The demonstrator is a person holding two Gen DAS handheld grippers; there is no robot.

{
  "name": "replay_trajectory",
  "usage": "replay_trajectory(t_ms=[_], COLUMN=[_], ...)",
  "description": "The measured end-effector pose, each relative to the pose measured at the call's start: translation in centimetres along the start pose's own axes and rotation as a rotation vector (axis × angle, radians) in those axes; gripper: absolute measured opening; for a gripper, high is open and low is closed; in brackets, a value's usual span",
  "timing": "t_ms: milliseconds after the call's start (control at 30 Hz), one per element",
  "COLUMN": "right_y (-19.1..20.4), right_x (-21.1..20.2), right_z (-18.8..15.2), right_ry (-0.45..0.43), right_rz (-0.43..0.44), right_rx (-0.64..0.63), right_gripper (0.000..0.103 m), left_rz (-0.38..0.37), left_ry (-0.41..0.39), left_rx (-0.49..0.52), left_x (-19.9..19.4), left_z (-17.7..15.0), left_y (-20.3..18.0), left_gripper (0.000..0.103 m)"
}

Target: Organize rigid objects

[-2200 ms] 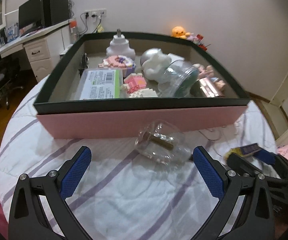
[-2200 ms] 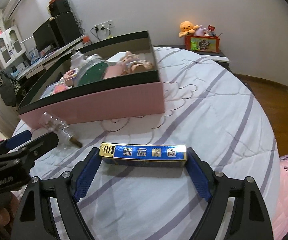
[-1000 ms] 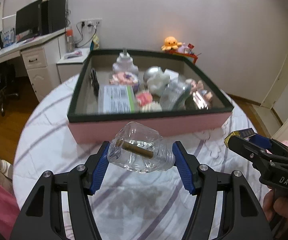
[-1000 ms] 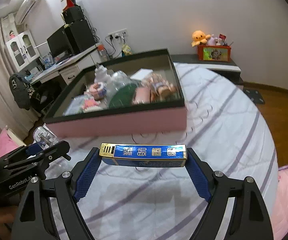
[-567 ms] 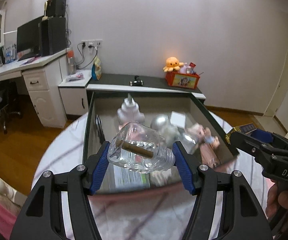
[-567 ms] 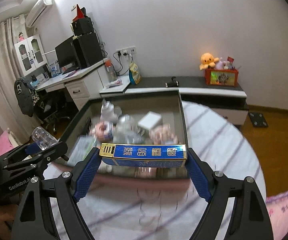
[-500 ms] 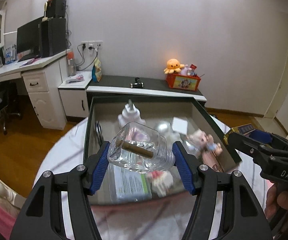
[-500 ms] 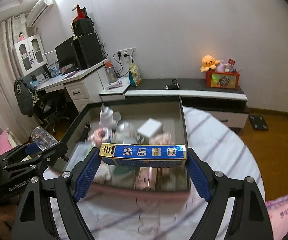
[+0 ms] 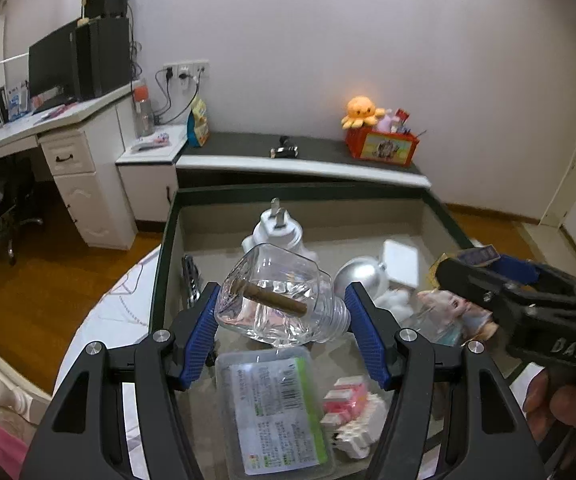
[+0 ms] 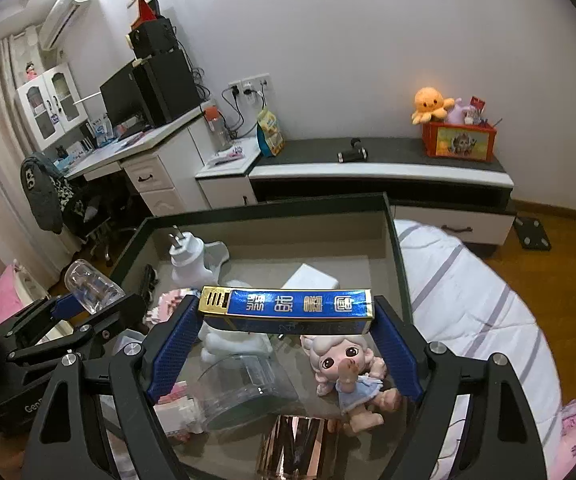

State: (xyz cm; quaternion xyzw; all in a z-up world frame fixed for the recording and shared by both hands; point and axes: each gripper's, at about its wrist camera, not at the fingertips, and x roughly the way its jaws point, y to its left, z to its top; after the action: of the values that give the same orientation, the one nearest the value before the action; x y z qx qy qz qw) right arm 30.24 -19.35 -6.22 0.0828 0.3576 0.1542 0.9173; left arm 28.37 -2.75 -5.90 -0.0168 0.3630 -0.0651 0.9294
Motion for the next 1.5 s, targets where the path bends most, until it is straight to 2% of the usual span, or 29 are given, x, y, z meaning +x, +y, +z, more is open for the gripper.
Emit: replay_trajectory(t_ms=[67,100,133,433,733,1033,1300,1500], right_y=[-0.2,-0.3,-0.3,0.6,3.2,5.5,6.8,8.0], right_x=[0.1,0.0,-0.2,-4.2,-12.0,-20.1,-25.1,-29.1], right_z=[-0.2,-0.2,-0.3,-0.9,-3.8,-7.8,-11.6,-13.9], right_ry=[0.000,-0.002,-0.007,-0.056,-0.135,-0.223,-0.249,-0.303], right_rz=[0.014,0.012,0.005,0.000,-0.020,-0.087,-0.156,-0.216], right_rx=[0.021,0.030,0.042,0.081,0.053,0.014,-0.020,-0.052], right_gripper=[0.088,0.090,0.090,0.091,0.091,0.091,0.091,0.091], left_rz=[0.024,0.033,0.039,0.040,0.024,0.026,0.044,0.058], left_ry=[-0.006,-0.020,-0.036,-0.117,-0.170,-0.219,-0.271,-0.314], left_rx=[-0.003,-0.007,-0.011,-0.028,-0.016,-0.007,0.009,-0.007], left_x=[-0.2,-0.7,-1.1,-6.9,-13.9,-21.1,-26.9,-30.6], left_z=[-0.2,-0.3,-0.4,-1.5,-4.7,-7.7,-10.4,-12.6], left_y=[0.2,0.4,0.5,1.4,0.2,-1.3,-2.7,-3.3], left_gripper=[0.084,0.099,0.103,0.103,0.103,0.103,0.103,0.103])
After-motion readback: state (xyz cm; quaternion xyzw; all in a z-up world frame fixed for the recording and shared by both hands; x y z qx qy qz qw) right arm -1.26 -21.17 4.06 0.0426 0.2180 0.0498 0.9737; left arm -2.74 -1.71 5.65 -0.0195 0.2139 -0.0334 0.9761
